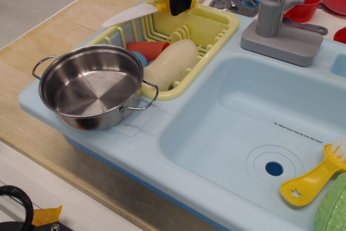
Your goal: Put knife in pot or pan
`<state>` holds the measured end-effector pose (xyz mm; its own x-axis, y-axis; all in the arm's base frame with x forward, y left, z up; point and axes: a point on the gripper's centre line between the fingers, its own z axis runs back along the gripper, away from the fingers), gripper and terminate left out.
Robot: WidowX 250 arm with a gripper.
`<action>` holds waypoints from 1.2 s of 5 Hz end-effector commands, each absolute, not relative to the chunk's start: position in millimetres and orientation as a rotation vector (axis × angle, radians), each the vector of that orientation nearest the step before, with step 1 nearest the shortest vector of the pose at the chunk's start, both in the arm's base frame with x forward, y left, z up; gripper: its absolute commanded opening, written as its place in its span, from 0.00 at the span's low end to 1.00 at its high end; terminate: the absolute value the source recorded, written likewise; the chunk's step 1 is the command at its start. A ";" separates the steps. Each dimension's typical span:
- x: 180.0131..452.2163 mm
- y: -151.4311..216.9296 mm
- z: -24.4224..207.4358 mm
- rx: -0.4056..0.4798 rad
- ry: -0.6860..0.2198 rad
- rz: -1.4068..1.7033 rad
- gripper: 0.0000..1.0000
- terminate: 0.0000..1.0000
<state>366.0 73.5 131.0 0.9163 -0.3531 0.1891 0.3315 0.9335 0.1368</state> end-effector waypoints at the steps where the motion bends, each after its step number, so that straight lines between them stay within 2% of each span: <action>1: 378.1 80.7 137.3 0.099 -0.231 -0.345 1.00 0.00; 2: 377.1 79.4 138.0 0.097 -0.229 -0.337 0.00 0.00; 3: 372.7 76.6 142.0 0.104 -0.223 -0.324 1.00 0.00; 4: 380.8 73.8 162.9 0.142 -0.174 -0.354 1.00 0.00; 5: 373.5 65.8 182.5 0.173 -0.093 -0.338 0.00 0.00; 6: 344.9 59.1 194.3 0.183 -0.034 -0.248 0.00 0.00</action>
<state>329.9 55.6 177.0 0.9810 -0.1825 -0.0655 0.1907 0.9692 0.1558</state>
